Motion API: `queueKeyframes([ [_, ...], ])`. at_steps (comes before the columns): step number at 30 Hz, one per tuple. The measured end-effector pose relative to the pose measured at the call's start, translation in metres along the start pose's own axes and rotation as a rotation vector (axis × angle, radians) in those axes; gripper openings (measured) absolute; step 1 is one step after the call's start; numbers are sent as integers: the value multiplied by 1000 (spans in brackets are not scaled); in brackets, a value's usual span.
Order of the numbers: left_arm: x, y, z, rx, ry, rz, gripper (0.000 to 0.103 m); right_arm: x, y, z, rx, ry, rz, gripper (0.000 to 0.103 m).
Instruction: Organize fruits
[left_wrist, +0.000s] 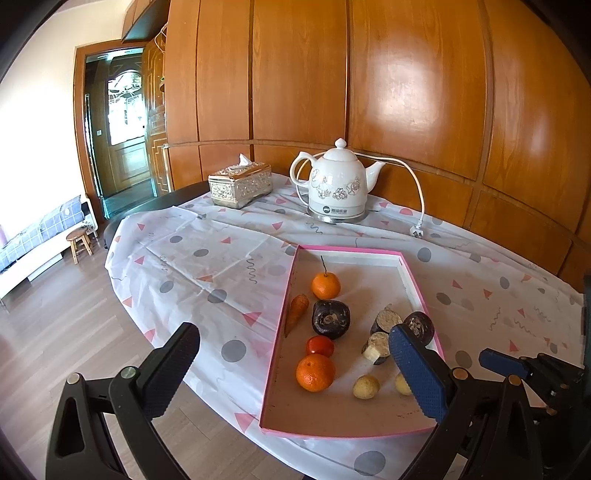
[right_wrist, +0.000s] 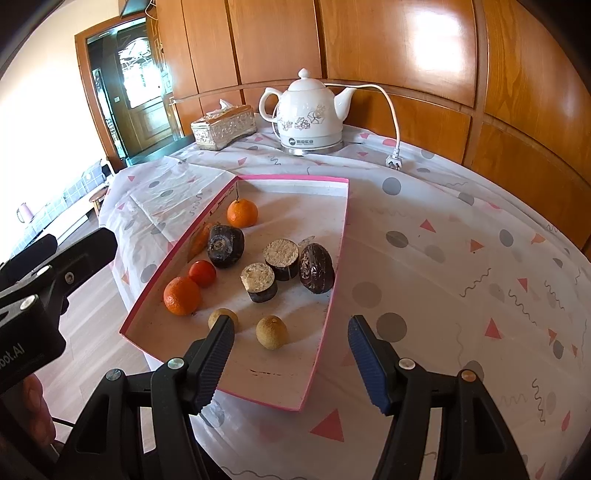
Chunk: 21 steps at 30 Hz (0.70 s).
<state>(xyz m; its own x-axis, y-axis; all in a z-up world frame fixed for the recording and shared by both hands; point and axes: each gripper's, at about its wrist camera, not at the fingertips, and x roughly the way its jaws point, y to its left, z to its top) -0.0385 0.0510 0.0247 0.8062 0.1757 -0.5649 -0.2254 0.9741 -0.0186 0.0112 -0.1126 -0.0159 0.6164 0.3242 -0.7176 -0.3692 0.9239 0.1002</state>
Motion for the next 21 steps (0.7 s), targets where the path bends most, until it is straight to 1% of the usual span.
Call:
queueKeyframes([
  [21, 3, 1, -3, -4, 20, -12, 103, 2, 2, -1, -3, 5, 1, 65],
])
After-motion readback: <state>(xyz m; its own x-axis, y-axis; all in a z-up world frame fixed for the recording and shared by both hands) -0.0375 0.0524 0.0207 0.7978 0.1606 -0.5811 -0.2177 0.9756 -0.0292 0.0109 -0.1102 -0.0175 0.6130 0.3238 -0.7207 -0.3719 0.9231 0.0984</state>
